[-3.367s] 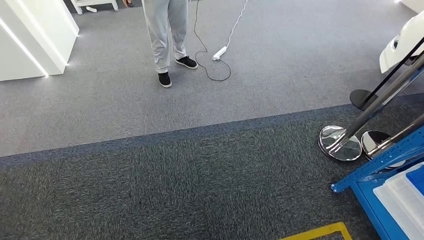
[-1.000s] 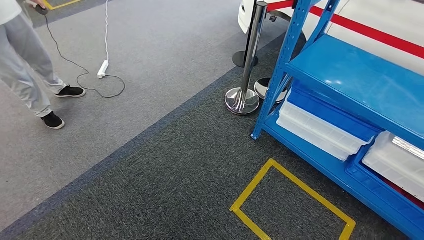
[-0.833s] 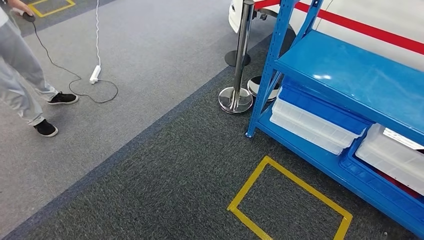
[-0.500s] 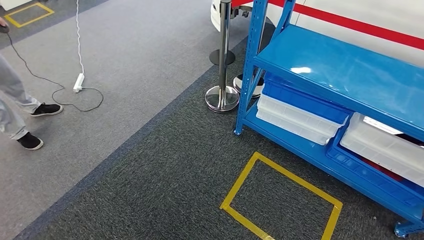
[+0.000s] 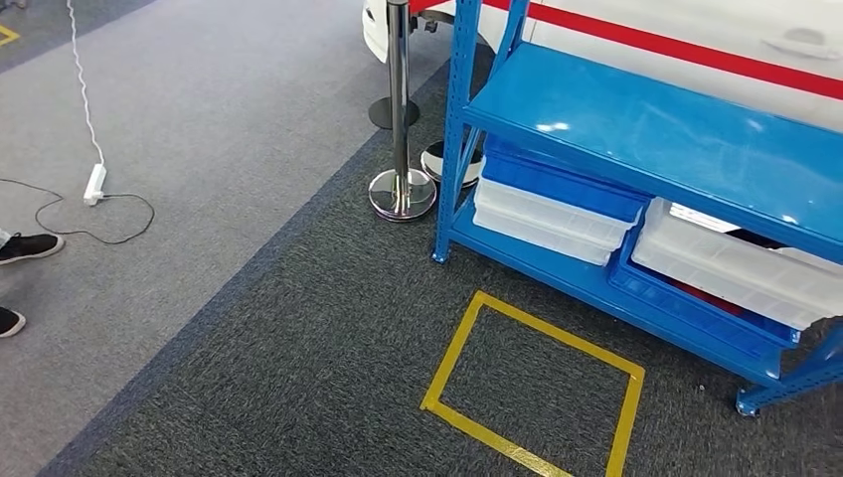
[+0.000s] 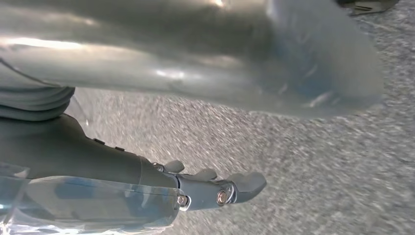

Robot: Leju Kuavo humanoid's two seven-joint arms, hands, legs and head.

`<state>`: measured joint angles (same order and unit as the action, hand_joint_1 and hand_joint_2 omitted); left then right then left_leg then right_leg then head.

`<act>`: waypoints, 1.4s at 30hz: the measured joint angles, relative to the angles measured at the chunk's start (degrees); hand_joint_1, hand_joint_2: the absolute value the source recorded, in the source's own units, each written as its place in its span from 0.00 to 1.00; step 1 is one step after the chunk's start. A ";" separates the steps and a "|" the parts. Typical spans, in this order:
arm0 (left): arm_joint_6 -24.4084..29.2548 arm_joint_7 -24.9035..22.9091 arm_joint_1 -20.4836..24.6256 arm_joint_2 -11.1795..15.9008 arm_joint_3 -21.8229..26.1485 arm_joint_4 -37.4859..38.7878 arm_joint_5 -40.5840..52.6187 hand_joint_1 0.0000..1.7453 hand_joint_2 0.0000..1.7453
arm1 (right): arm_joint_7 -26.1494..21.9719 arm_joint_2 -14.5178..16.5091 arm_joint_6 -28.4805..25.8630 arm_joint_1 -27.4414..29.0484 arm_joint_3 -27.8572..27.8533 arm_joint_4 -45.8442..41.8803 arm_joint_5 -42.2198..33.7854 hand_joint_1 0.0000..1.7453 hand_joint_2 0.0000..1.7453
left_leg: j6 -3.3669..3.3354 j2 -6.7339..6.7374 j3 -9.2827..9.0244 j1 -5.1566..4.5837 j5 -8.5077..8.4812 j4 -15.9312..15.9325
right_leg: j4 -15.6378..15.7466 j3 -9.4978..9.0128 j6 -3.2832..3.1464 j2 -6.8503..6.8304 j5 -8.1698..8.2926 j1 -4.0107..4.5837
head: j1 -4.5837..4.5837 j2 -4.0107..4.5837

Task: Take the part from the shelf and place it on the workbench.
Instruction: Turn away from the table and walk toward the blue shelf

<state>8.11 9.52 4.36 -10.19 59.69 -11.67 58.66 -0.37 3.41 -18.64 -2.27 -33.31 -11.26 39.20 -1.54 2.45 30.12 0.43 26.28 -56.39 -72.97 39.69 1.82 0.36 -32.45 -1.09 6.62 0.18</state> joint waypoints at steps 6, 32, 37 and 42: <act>0.10 -0.38 0.16 -0.16 0.00 0.00 -0.03 0.00 0.00 | 0.11 -0.02 0.02 -0.29 0.00 0.00 0.35 0.00 0.00 | 1.68 2.60 -0.14 -0.38 1.06 -1.16 | 14.23 -7.58 -1.17 -2.85 5.37 0.26 | 0.02 0.00; -0.13 -0.69 -0.01 -0.15 0.02 0.00 0.07 0.00 0.00 | 0.37 0.14 0.06 -0.28 -0.02 0.02 1.65 0.00 0.00 | 0.03 0.54 -0.41 -0.02 0.74 -0.36 | 4.00 -2.23 0.07 -0.58 2.58 -0.29 | 0.00 0.00; -0.13 -0.55 0.11 -0.23 0.02 0.00 0.02 0.00 0.00 | 0.25 0.07 0.09 -0.41 -0.02 0.02 2.02 0.00 0.00 | 1.47 2.44 -0.81 -0.52 1.51 -0.82 | 14.43 -7.35 -1.38 -2.43 5.70 0.40 | 0.01 0.00; 0.16 0.34 0.12 -0.23 0.05 0.00 -0.01 0.00 0.00 | -0.20 0.09 -0.06 -0.40 -0.01 0.02 2.70 0.00 0.00 | 3.03 -1.30 1.93 -0.07 6.36 -7.99 | 14.86 -7.31 -2.90 -0.79 6.20 -0.12 | 0.02 0.00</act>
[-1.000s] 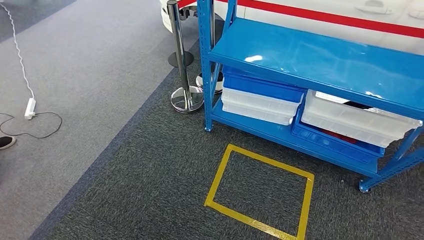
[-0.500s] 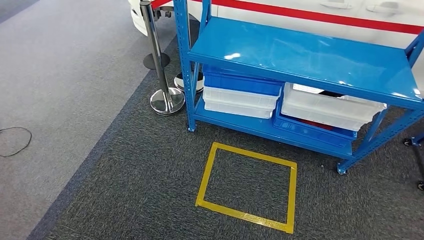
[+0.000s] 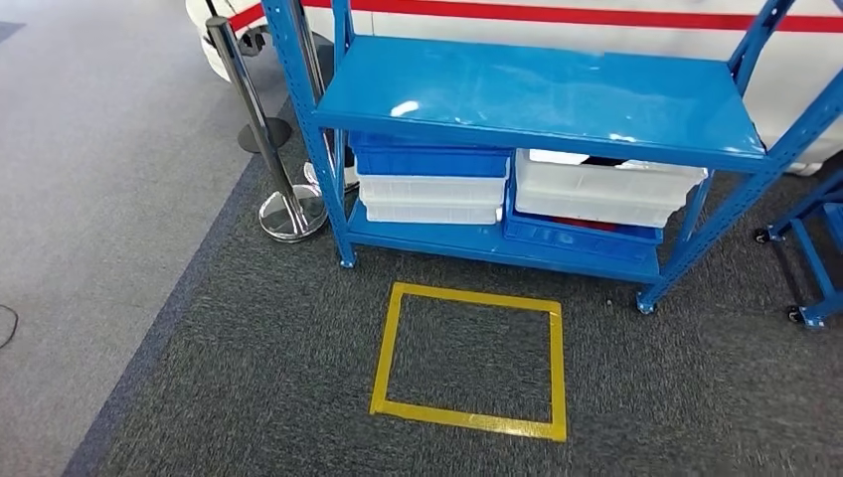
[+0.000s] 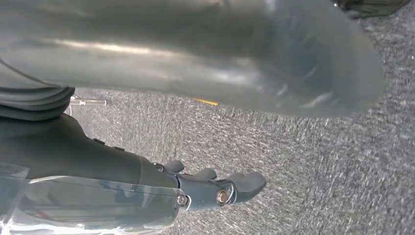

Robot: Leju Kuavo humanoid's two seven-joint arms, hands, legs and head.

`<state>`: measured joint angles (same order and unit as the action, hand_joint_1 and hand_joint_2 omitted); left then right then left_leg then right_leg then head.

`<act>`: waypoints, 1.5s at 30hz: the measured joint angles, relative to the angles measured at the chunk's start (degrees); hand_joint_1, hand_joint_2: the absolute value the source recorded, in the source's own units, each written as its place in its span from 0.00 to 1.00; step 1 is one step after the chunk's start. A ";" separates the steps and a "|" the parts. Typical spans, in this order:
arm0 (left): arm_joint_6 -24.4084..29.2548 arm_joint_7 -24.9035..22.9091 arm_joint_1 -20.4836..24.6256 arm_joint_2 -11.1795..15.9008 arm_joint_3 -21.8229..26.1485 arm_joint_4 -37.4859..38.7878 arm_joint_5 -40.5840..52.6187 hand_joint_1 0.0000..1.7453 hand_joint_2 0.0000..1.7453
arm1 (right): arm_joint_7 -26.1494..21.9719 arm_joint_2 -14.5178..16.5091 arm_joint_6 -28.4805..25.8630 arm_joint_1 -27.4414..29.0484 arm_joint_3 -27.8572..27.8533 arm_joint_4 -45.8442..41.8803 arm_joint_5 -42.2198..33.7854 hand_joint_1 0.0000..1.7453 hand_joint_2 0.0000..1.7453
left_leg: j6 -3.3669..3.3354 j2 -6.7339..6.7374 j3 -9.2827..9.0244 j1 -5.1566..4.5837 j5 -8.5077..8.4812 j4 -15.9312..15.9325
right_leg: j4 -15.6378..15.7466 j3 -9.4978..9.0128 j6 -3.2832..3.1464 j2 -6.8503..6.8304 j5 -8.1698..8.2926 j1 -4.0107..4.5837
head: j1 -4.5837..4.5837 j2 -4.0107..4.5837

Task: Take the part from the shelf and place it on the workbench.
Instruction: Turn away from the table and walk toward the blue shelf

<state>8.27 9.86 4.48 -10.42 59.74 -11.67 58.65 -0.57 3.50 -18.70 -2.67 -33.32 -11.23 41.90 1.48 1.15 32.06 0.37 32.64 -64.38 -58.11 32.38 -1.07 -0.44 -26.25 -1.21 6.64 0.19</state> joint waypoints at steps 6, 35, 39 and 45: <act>0.12 0.26 -0.20 -0.01 0.02 0.00 0.10 0.00 0.00 | 1.41 0.05 0.71 -0.06 0.01 0.00 0.26 0.00 0.00 | -0.20 -0.79 1.61 0.21 -2.29 -2.14 | -0.32 -0.01 -0.04 1.73 -0.05 0.05 | 0.00 -0.01; -0.85 -2.45 0.24 0.01 1.70 0.00 -1.54 0.00 0.00 | 2.55 0.05 1.39 0.27 -0.01 0.04 0.59 0.00 0.00 | -3.89 -0.58 -4.08 -0.75 -2.99 7.01 | -11.39 7.73 3.19 0.71 -0.93 -0.43 | -0.02 0.00; -0.91 -2.51 0.33 -0.13 1.70 0.00 -1.32 0.00 0.00 | 2.51 0.02 1.49 0.27 -0.01 0.04 0.61 0.00 0.00 | -2.54 -0.14 -6.04 -0.75 -1.61 7.14 | -1.70 3.66 1.66 -0.36 1.28 0.49 | -0.02 -0.01; -1.08 -2.40 0.58 -0.11 1.68 0.00 -0.99 0.00 0.00 | 1.95 0.13 1.44 0.53 -0.01 0.04 0.52 0.00 0.00 | -0.48 -0.60 0.08 -0.36 -1.79 -5.16 | -0.24 -0.54 -0.64 0.16 -0.89 0.37 | 0.02 -0.01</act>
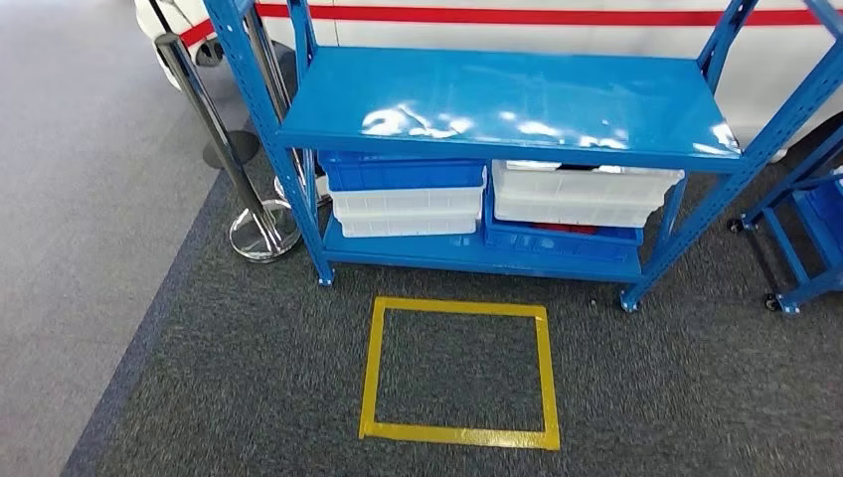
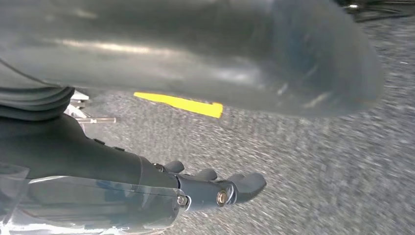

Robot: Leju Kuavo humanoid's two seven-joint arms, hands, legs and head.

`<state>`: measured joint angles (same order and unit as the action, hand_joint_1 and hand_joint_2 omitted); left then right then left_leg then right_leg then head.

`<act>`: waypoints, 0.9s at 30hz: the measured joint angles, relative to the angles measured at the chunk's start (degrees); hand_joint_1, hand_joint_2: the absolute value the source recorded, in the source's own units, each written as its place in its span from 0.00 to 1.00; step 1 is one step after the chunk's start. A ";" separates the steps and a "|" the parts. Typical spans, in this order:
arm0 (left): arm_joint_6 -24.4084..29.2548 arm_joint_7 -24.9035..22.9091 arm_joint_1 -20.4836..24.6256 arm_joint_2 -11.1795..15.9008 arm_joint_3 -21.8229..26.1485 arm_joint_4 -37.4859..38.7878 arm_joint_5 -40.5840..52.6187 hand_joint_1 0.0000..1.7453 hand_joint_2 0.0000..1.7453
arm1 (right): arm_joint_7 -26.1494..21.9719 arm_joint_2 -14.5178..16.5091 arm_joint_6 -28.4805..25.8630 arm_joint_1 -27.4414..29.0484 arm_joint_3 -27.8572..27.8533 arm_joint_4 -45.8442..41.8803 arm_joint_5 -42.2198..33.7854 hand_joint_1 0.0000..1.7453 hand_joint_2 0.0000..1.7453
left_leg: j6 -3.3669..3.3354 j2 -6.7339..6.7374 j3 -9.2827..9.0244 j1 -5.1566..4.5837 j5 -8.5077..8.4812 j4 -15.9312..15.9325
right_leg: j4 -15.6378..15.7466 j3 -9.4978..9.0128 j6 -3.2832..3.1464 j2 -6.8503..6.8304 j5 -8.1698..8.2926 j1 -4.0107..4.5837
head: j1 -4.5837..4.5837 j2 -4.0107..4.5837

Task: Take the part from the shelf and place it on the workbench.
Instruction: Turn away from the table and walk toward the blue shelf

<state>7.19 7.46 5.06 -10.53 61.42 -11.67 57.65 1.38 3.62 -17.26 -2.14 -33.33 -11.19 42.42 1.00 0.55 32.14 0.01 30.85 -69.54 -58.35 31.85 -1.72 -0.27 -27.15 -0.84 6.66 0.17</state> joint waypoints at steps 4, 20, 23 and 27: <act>-0.11 0.06 -0.46 0.04 -0.03 0.00 0.30 0.00 0.00 | -0.44 0.05 -0.11 0.05 -0.07 0.00 -0.06 0.00 0.00 | 0.37 -0.05 6.50 0.19 6.21 -3.20 | -0.03 -3.35 -0.03 0.99 -2.62 0.03 | 0.02 0.00; 0.22 0.27 -0.13 0.46 -0.07 0.00 0.72 0.00 0.00 | -1.61 0.50 0.37 -0.29 -0.76 0.09 0.60 0.00 1.00 | -2.94 0.52 2.80 0.07 -6.22 10.57 | -12.99 2.95 3.51 0.26 -8.23 -0.19 | 0.00 0.01; 0.19 0.00 -0.22 0.33 -0.07 0.00 0.73 0.00 0.00 | -1.30 0.42 0.79 -0.42 -0.81 0.09 0.92 0.00 0.50 | -2.19 1.54 1.45 -0.19 -5.10 10.41 | -3.32 0.62 2.93 -2.49 -1.66 0.13 | 0.02 0.00; 0.18 -0.13 -0.14 0.35 -0.07 0.00 0.64 0.00 0.00 | -0.74 0.42 1.01 -0.65 -0.80 0.09 1.37 0.00 0.00 | -0.98 2.93 0.88 -0.36 -4.38 10.32 | -1.22 0.31 1.27 -1.90 -1.04 0.41 | 0.04 0.01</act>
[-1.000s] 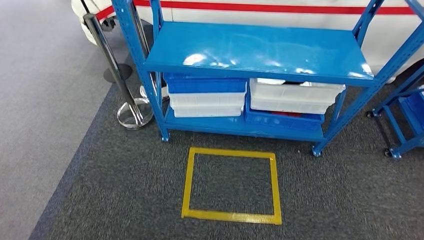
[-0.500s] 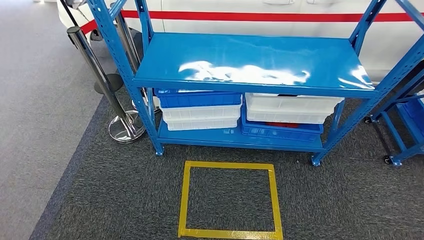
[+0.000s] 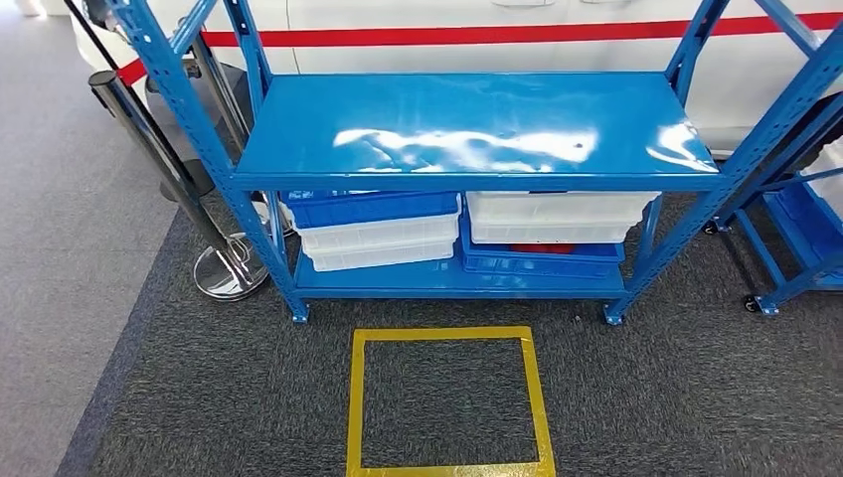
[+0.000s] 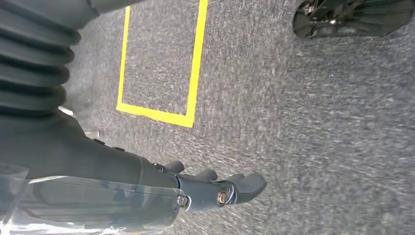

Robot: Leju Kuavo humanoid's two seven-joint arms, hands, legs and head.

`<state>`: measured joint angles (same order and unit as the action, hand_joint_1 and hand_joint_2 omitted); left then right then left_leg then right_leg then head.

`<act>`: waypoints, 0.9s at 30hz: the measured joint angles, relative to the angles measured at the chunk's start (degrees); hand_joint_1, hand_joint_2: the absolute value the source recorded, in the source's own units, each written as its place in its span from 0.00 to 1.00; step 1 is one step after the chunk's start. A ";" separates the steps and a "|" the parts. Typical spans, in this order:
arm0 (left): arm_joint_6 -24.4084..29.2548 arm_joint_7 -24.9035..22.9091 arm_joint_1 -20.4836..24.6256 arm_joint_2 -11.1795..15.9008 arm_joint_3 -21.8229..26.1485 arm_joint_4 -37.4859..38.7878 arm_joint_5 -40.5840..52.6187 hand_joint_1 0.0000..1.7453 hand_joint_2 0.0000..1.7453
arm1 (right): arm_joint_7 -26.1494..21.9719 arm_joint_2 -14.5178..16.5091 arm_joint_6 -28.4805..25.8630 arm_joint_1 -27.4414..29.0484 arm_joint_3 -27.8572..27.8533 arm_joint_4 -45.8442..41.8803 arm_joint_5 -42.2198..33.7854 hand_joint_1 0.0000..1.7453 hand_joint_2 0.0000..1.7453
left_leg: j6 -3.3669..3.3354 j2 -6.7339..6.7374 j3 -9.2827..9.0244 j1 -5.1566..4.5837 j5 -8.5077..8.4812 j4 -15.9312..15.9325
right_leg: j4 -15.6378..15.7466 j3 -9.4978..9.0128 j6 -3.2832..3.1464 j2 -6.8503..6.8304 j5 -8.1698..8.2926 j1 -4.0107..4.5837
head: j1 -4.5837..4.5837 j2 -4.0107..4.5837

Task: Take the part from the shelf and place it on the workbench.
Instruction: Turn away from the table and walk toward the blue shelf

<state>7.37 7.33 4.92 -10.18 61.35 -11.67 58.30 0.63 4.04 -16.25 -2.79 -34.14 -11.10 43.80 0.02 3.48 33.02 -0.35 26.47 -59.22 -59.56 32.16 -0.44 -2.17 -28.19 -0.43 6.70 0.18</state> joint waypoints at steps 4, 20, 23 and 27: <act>0.00 0.16 -0.07 -0.01 0.00 0.00 0.02 0.00 0.00 | 0.42 0.00 0.37 0.10 0.01 0.00 0.48 0.00 0.00 | 1.17 -2.42 3.74 0.42 5.58 -9.05 | 0.28 -0.13 -1.18 0.90 0.11 -0.26 | 0.01 0.00; -0.61 0.00 -0.20 0.06 -0.25 0.00 1.10 0.00 0.00 | 1.40 0.41 0.32 0.18 0.00 0.07 0.38 0.00 1.00 | -0.49 -3.08 -0.20 -0.14 0.07 0.40 | 0.60 -1.33 -0.07 2.37 -0.90 0.02 | -0.01 0.01; -0.73 0.61 -0.17 0.06 -0.21 0.00 0.32 0.00 0.00 | 1.33 0.40 0.32 0.26 -0.01 0.07 0.36 0.00 1.00 | -0.74 -3.07 -0.20 -0.24 0.16 0.31 | 0.88 -1.46 0.26 2.38 -0.79 -0.08 | -0.01 -0.01; -0.45 1.22 -0.15 0.06 0.22 0.00 -1.22 0.00 0.00 | 1.16 0.46 0.34 0.44 -0.01 0.07 0.39 0.00 1.00 | -1.61 -3.08 -0.11 -0.52 0.48 0.23 | 1.04 -1.70 1.18 2.37 -0.55 -0.36 | -0.01 -0.01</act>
<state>6.92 8.56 4.77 -10.12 61.57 -11.67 57.07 1.79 4.50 -15.91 -2.34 -34.14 -11.04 44.18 -1.59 0.40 32.91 -0.87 26.95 -58.99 -58.52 30.45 0.74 0.20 -28.74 -0.80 6.69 0.17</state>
